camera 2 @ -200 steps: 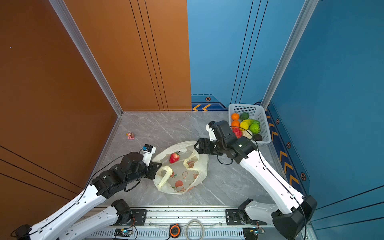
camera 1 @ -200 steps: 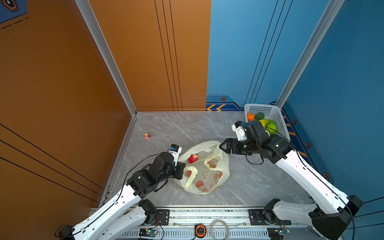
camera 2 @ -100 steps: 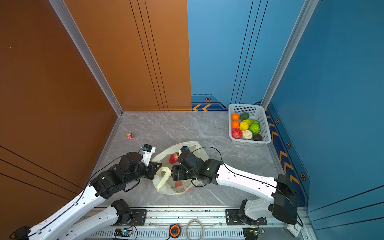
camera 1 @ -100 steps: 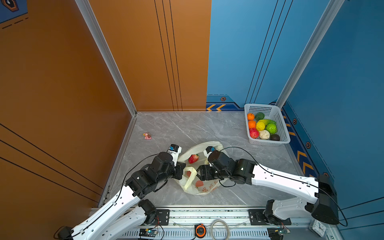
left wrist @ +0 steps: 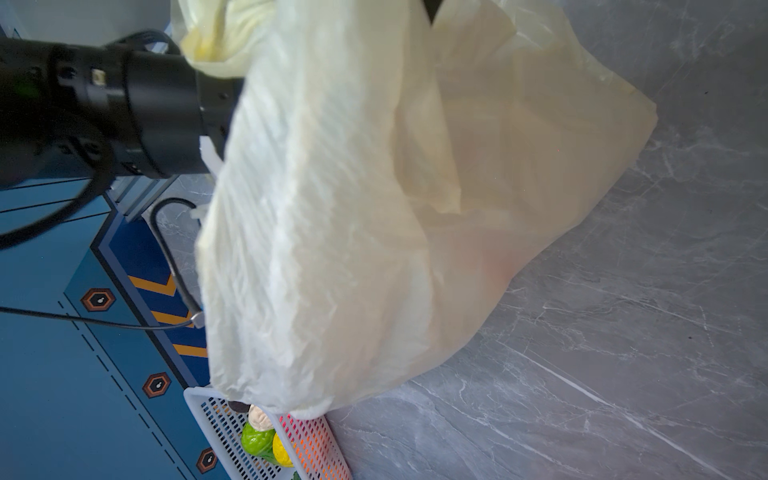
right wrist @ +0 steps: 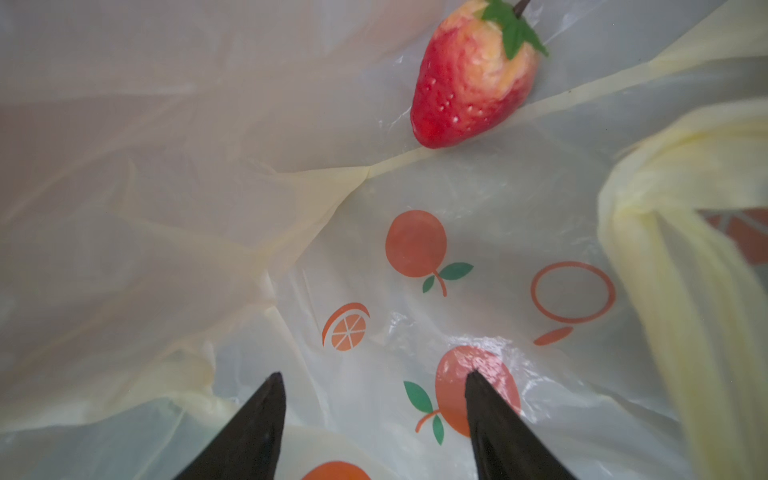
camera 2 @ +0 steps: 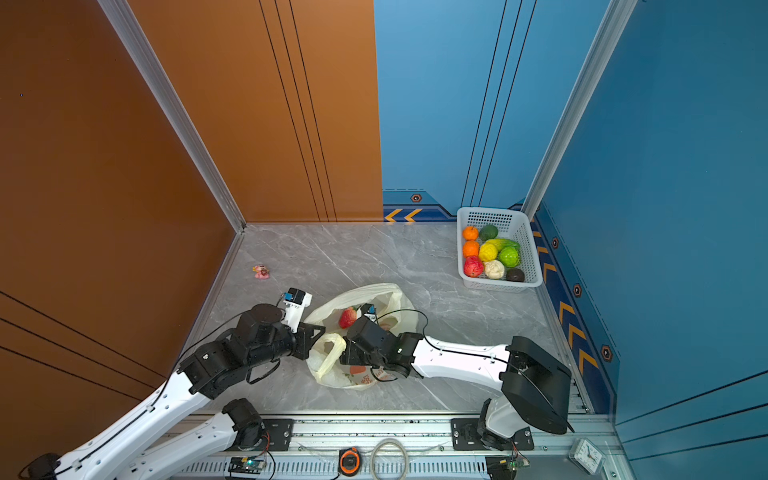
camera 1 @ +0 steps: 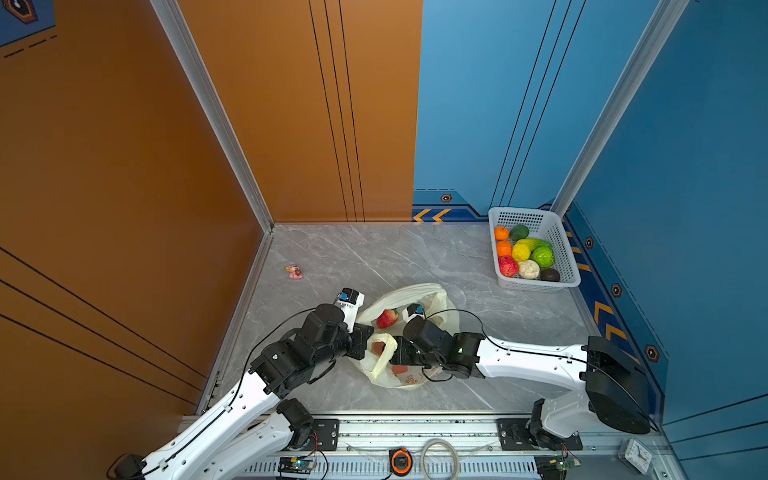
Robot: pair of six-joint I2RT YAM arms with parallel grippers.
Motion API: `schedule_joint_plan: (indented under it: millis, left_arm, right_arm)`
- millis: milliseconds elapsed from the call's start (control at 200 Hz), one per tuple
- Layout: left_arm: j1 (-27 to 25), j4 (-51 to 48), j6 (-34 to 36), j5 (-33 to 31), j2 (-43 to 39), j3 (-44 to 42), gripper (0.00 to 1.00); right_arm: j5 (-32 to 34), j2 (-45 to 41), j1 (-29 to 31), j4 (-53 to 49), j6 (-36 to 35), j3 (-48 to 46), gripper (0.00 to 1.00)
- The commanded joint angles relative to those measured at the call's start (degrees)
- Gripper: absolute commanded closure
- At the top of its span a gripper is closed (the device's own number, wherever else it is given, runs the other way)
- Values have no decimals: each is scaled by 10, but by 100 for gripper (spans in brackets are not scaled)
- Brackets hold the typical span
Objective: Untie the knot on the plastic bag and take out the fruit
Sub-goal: 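Grasp the red-yellow strawberry-shaped fruit inside the bag with the right gripper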
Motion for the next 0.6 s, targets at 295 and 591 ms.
schedule_joint_plan:
  millis: [295, 591]
  left_arm:
    - [4, 18, -6, 49, -13, -22, 100]
    - [4, 19, -6, 69, -15, -34, 100]
  right_arm:
    - [87, 87, -36, 76, 108, 32, 33]
    - [164, 123, -44, 172, 151, 16, 33]
